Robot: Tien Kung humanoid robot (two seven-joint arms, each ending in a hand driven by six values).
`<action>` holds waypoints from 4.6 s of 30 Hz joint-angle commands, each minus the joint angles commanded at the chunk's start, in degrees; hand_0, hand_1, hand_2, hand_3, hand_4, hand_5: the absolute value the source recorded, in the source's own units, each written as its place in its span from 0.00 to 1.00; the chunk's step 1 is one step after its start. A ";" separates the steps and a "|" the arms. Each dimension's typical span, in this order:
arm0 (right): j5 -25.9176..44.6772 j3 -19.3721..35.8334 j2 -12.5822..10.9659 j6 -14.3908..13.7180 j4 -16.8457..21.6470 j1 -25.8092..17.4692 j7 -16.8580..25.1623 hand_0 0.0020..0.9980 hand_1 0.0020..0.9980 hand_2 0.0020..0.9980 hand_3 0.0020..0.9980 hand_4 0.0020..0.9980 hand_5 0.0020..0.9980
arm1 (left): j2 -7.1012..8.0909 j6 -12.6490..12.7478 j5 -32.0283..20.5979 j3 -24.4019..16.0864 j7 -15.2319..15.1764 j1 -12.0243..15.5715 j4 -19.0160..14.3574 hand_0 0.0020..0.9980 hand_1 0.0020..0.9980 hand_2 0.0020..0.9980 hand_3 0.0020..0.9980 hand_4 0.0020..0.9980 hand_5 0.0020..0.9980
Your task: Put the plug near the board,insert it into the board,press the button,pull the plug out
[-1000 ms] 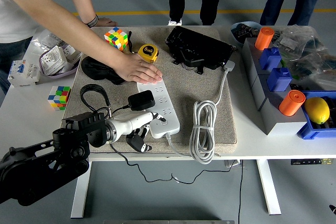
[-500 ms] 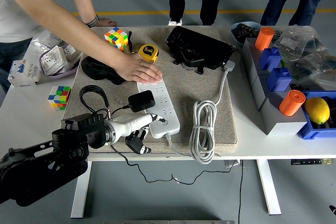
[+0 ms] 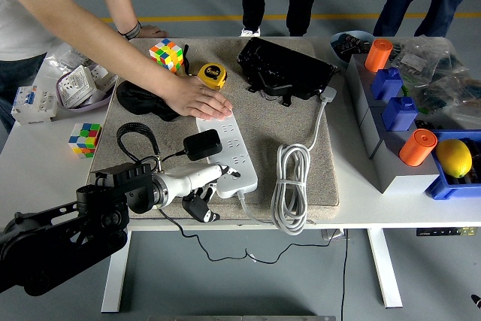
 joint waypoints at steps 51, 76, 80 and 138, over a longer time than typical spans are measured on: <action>4.02 -6.85 0.21 0.49 -3.74 2.74 -0.34 0.60 0.59 0.58 0.55 0.89 0.30 | -3.08 34.78 -41.35 -7.11 -51.40 8.28 11.81 0.77 0.75 0.73 0.74 0.85 0.62; 4.87 -8.96 0.78 0.98 -4.54 2.64 -1.70 0.60 0.59 0.59 0.55 0.90 0.31 | -2.69 34.27 -38.95 -7.59 -49.00 8.74 10.99 0.75 0.72 0.73 0.73 0.85 0.61; 4.87 -9.11 0.90 1.27 -4.53 2.67 -2.27 0.60 0.59 0.59 0.55 0.90 0.31 | -2.19 33.22 -34.86 -7.62 -45.45 8.58 9.77 0.75 0.72 0.73 0.73 0.85 0.61; 0.27 -7.90 0.94 6.94 -3.78 0.00 -16.70 0.61 0.65 0.67 0.56 0.98 0.45 | 0.69 6.90 -6.14 2.00 -3.47 -0.37 0.60 0.05 0.10 0.15 0.84 0.69 0.00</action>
